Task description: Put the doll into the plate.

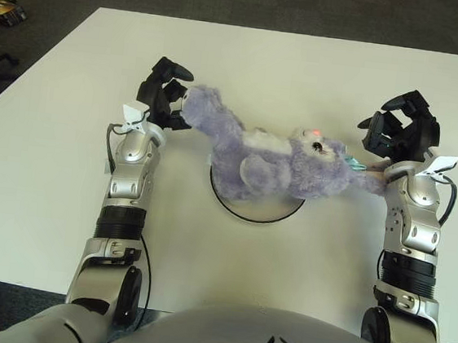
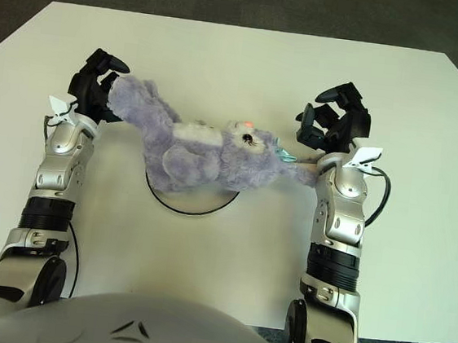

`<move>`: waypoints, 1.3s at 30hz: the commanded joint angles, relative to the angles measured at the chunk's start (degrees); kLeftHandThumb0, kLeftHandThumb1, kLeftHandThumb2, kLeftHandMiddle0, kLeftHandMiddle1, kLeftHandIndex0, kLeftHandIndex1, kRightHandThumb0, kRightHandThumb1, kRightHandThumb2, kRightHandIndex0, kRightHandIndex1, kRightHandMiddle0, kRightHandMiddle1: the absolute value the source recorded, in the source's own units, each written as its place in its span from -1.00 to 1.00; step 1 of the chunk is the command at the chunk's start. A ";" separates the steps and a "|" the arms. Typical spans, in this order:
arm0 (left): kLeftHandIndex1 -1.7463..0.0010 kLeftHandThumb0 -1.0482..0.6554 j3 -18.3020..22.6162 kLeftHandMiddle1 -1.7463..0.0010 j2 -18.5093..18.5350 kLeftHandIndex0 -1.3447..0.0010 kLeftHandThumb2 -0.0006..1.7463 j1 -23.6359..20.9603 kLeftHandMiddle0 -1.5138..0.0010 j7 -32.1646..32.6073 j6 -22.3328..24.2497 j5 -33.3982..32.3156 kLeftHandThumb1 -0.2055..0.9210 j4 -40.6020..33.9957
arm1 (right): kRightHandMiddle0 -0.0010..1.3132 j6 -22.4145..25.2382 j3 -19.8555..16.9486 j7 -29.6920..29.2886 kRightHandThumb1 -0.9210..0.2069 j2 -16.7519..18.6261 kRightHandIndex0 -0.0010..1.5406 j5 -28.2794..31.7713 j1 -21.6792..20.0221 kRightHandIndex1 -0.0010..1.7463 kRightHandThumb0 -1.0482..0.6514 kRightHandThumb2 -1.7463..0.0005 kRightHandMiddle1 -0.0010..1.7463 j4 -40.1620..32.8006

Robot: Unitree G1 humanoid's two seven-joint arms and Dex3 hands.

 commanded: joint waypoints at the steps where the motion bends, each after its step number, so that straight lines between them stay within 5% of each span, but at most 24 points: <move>1: -1.00 0.22 -0.09 -1.00 -0.20 0.30 0.49 -0.97 0.36 -0.07 0.96 -0.54 -0.03 0.29 | -0.19 0.93 -1.15 0.84 0.30 -0.85 0.11 1.91 0.84 0.55 0.23 -0.54 1.00 -3.09; 23: -1.00 0.22 -0.07 -1.00 -1.35 0.28 0.52 -1.13 0.34 0.85 0.93 -0.46 -0.07 0.98 | -0.23 6.10 -4.61 -2.44 0.33 -1.35 0.03 2.93 -0.64 0.79 0.23 -0.64 1.00 -6.33; 39: -1.00 0.22 -0.16 -1.00 -1.40 0.27 0.53 -1.01 0.33 0.96 0.22 -0.14 -0.09 1.53 | -0.17 8.66 -6.82 -6.76 0.31 -1.36 0.11 2.68 -2.14 0.53 0.23 -0.53 1.00 -4.35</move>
